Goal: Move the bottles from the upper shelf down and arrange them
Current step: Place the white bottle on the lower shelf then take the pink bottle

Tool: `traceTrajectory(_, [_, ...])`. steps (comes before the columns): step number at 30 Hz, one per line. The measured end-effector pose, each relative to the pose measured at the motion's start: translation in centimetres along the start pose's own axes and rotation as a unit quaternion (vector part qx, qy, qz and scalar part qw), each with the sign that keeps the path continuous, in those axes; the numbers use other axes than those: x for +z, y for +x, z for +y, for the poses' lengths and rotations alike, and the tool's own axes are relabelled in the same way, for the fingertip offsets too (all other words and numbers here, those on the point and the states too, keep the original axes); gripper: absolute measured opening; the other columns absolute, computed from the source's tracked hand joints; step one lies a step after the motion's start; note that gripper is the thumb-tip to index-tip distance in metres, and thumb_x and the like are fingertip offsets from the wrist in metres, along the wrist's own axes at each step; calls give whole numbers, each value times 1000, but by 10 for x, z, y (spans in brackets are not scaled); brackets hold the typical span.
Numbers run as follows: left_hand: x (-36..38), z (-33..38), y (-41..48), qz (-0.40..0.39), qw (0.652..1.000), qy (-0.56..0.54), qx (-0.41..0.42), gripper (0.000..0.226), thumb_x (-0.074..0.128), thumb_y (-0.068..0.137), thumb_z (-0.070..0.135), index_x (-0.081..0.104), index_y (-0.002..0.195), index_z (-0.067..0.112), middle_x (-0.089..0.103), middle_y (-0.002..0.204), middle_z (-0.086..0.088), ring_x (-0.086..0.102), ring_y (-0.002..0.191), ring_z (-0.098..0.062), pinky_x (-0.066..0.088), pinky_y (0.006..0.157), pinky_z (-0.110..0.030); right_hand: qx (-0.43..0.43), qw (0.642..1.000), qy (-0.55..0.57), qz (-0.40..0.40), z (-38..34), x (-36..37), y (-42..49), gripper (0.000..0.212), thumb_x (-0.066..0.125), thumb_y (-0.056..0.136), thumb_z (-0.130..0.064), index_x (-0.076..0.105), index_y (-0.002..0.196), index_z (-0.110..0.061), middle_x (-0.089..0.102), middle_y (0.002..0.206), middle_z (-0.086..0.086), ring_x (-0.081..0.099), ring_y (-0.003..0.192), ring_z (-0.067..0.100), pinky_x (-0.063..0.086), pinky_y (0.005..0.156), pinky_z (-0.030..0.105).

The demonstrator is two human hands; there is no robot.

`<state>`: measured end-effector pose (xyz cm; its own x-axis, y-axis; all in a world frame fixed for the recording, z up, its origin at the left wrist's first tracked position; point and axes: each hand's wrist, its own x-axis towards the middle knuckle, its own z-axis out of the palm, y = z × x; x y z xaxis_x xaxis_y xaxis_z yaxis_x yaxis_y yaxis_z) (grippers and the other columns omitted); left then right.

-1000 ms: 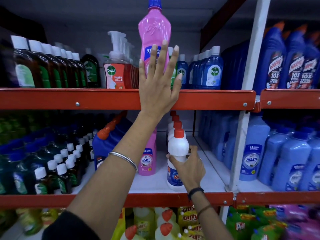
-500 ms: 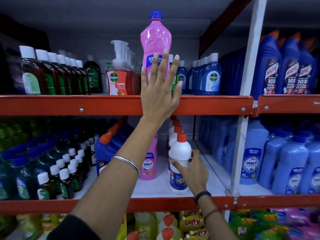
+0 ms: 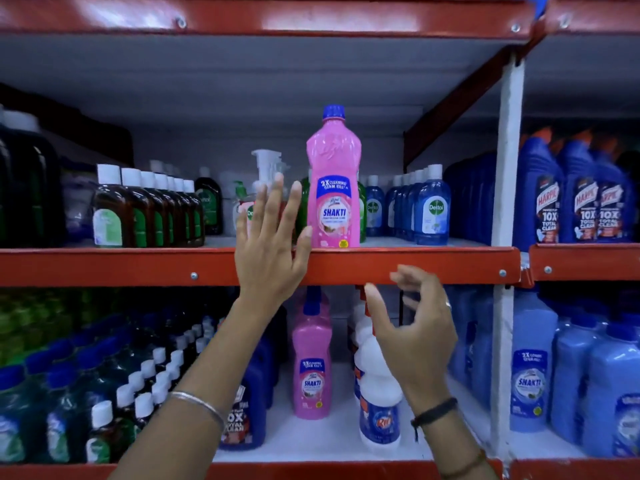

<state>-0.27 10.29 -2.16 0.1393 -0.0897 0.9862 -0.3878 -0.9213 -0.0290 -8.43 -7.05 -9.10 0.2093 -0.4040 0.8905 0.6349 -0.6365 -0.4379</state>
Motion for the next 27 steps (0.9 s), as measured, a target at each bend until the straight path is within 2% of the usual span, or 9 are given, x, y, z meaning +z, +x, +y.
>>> traceTrajectory(3, [-9, -22, -4, -2, 1000, 17, -21, 60, 27, 97, 45, 13, 152, 27, 13, 162, -1, 9, 150, -20, 10, 119, -49, -36, 999, -21, 18, -31, 25, 33, 43, 65, 77, -48, 56, 106, -17, 63, 100, -3, 56, 95, 9, 43, 72, 17])
traceTrajectory(5, [-13, -36, -7, -3, 999, 30, -31, 61, 28, 96, 45, 11, 152, 29, 12, 162, 0, 8, 150, -19, 11, 119, -51, -27, 997, -74, -2, -44, 46, 55, 60, 67, 72, -54, 51, 114, -14, 59, 108, 3, 53, 100, 13, 44, 71, 24])
traceTrajectory(9, [-18, -48, -9, -9, 999, 44, -23, 63, 28, 95, 47, 6, 152, 32, 9, 162, 2, 3, 150, -17, 7, 119, -49, 20, 980, -191, -46, -59, 83, 85, 95, 64, 60, -72, 38, 126, -8, 51, 121, 12, 49, 113, 30, 48, 81, 40])
traceTrajectory(13, [-17, -47, -9, -3, 999, 41, -20, 64, 31, 94, 45, 9, 152, 30, 11, 162, 2, 4, 150, -17, 5, 119, -49, 41, 971, -228, -57, -63, 100, 94, 86, 67, 60, -68, 42, 115, -6, 51, 115, 12, 50, 109, 31, 43, 68, 38])
traceTrajectory(15, [-17, -49, -10, -3, 999, 40, -18, 64, 31, 94, 45, 10, 153, 30, 11, 162, 2, 4, 150, -17, 6, 119, -50, 58, 973, -215, -59, -63, 100, 95, 82, 67, 60, -65, 43, 113, -7, 51, 114, 10, 51, 107, 30, 34, 65, 35])
traceTrajectory(17, [-17, -50, -10, -4, 999, 42, -13, 64, 32, 94, 45, 11, 153, 29, 11, 162, 1, 4, 150, -17, 8, 118, -51, 78, 978, -184, -57, -63, 95, 96, 81, 68, 59, -64, 44, 113, -8, 52, 112, 8, 54, 104, 29, 33, 65, 34])
traceTrajectory(20, [-16, -50, -10, -6, 999, 42, -12, 64, 33, 94, 44, 14, 153, 27, 11, 162, 0, 5, 150, -18, 10, 119, -52, 104, 989, -98, -26, -63, 84, 96, 84, 71, 54, -66, 46, 113, -11, 56, 111, 6, 58, 100, 29, 41, 68, 34])
traceTrajectory(22, [-16, -50, -10, -3, 999, 40, -13, 63, 33, 95, 44, 16, 153, 26, 12, 162, 0, 5, 150, -18, 10, 119, -53, 109, 993, -32, 12, -64, 74, 96, 87, 73, 51, -67, 47, 114, -14, 57, 111, 5, 60, 99, 27, 50, 76, 37])
traceTrajectory(27, [-15, -50, -10, -3, 999, 32, -12, 63, 31, 95, 45, 14, 153, 27, 13, 162, -1, 7, 150, -19, 6, 119, -51, 114, 985, 99, 82, -72, 43, 94, 86, 74, 47, -66, 50, 113, -18, 62, 108, 0, 63, 92, 16, 52, 78, 31])
